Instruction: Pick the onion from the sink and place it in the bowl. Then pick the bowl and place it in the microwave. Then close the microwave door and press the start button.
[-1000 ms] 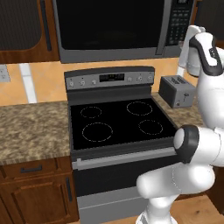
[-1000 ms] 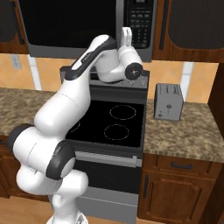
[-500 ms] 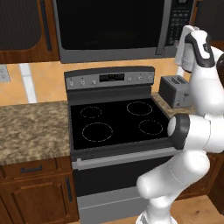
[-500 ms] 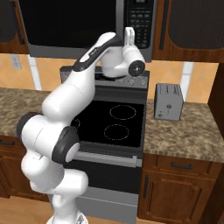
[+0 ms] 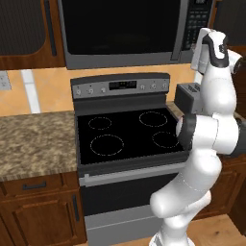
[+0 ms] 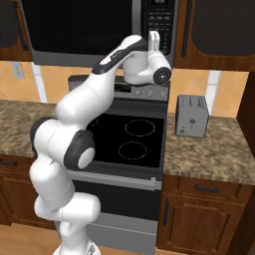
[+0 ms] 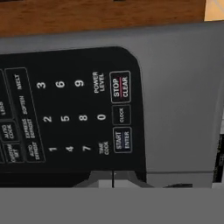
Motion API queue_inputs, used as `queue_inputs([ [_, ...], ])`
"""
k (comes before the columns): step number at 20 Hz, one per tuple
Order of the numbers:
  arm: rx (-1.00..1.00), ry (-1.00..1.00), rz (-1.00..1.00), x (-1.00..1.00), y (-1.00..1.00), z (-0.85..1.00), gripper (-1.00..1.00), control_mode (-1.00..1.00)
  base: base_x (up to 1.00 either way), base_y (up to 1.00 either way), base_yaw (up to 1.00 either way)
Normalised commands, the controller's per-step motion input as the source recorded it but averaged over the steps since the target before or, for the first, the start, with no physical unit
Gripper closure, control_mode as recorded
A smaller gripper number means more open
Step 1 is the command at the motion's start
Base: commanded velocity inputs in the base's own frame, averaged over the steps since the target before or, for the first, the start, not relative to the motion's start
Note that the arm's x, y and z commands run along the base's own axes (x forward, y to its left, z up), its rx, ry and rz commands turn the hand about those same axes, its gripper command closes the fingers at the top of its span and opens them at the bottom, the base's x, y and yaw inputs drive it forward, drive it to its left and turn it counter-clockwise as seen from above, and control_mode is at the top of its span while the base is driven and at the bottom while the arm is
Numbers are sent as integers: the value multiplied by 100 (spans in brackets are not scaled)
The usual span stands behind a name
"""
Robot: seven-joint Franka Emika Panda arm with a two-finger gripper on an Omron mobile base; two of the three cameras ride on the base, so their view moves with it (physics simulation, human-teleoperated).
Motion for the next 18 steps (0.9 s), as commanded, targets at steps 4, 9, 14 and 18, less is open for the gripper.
queue_inputs([
  [4, 0, 0, 0, 51, -2, -14, 100, -100, 0, 0, 0],
  [9, 0, 0, 0, 56, -2, -5, 100, -100, 0, 0, 0],
  [14, 0, 0, 0, 42, -9, -2, 100, -100, 0, 0, 0],
  [18, 0, -9, 0, -8, -1, -6, 100, -100, 0, 0, 0],
])
